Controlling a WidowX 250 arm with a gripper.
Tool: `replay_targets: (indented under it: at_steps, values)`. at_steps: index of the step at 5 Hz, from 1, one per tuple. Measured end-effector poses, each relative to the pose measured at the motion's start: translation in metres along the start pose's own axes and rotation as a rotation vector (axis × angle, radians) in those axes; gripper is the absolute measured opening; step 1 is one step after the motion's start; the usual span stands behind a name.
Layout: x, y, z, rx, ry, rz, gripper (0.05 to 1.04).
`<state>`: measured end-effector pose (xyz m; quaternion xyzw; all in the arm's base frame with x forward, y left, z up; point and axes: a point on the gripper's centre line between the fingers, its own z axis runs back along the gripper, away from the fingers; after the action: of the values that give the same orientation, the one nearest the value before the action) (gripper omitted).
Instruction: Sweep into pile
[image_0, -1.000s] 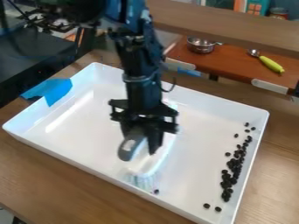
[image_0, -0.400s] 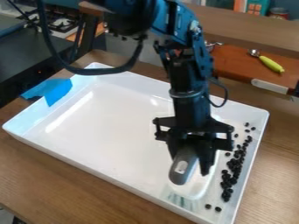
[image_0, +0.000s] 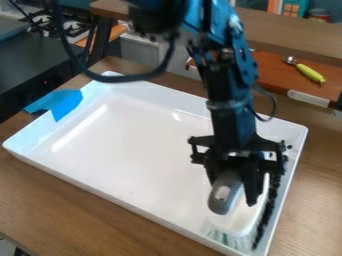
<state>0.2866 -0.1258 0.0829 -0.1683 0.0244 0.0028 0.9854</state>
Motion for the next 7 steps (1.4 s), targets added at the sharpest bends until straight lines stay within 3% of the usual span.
replay_targets:
  at_steps: [1, 2, 3, 5, 6, 7]
  values:
    - [0.01, 0.019, 0.062, -0.06, -0.092, 0.024, 0.486]
    - [0.014, 0.057, 0.104, -0.069, -0.111, 0.082, 0.486]
    - [0.015, 0.095, 0.127, -0.013, -0.127, 0.091, 0.486]
    - [0.032, 0.202, 0.114, 0.156, -0.144, 0.121, 0.486]
    - [0.03, 0.226, 0.112, 0.223, -0.157, 0.059, 0.486]
    - [0.011, 0.229, 0.083, 0.214, -0.085, 0.008, 0.486]
